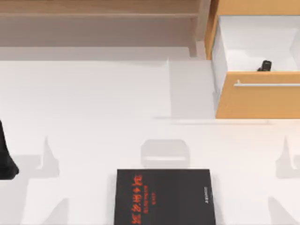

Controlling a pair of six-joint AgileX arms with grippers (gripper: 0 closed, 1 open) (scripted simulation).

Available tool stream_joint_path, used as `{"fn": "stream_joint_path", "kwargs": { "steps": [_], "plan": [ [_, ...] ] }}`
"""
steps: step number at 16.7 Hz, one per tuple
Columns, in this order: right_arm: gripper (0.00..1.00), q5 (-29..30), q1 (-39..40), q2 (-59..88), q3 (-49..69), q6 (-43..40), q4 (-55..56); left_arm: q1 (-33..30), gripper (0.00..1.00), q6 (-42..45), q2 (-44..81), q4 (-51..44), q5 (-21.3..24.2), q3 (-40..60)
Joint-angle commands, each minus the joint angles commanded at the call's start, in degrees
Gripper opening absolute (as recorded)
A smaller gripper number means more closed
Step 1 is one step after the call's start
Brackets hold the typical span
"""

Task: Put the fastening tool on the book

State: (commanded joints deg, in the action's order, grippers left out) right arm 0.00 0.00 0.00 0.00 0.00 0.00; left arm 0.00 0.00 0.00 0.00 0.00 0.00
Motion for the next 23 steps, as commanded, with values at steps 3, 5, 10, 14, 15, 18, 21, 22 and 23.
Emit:
{"fn": "stream_joint_path", "kwargs": {
  "steps": [3,5,10,14,15,18,21,22,23],
  "plan": [
    [1.00,0.0,0.1,0.5,0.5,0.2,-0.5,0.0,1.00,0.0,0.0,0.0,0.0,0.0],
    [1.00,0.1,0.4,3.4,3.4,1.2,-3.1,0.0,1.00,0.0,0.0,0.0,0.0,0.0],
    [1.00,0.6,1.9,20.9,20.4,5.8,-15.6,0.0,1.00,0.0,0.0,0.0,0.0,0.0],
    [1.00,1.0,3.1,45.1,43.1,10.0,-27.7,0.0,1.00,0.0,0.0,0.0,0.0,0.0],
    [1.00,1.2,3.4,52.1,49.3,11.0,-30.7,0.0,1.00,0.0,0.0,0.0,0.0,0.0],
    [1.00,1.5,4.4,74.1,68.0,14.1,-39.4,0.0,1.00,0.0,0.0,0.0,0.0,0.0],
    [1.00,1.8,5.5,94.4,85.7,17.1,-48.4,0.0,1.00,0.0,0.0,0.0,0.0,0.0],
    [1.00,1.8,5.9,100.6,91.2,18.1,-51.3,0.0,1.00,0.0,0.0,0.0,0.0,0.0],
    [1.00,1.9,6.3,106.4,96.3,19.1,-54.2,0.0,1.00,0.0,0.0,0.0,0.0,0.0]
  ]
}}
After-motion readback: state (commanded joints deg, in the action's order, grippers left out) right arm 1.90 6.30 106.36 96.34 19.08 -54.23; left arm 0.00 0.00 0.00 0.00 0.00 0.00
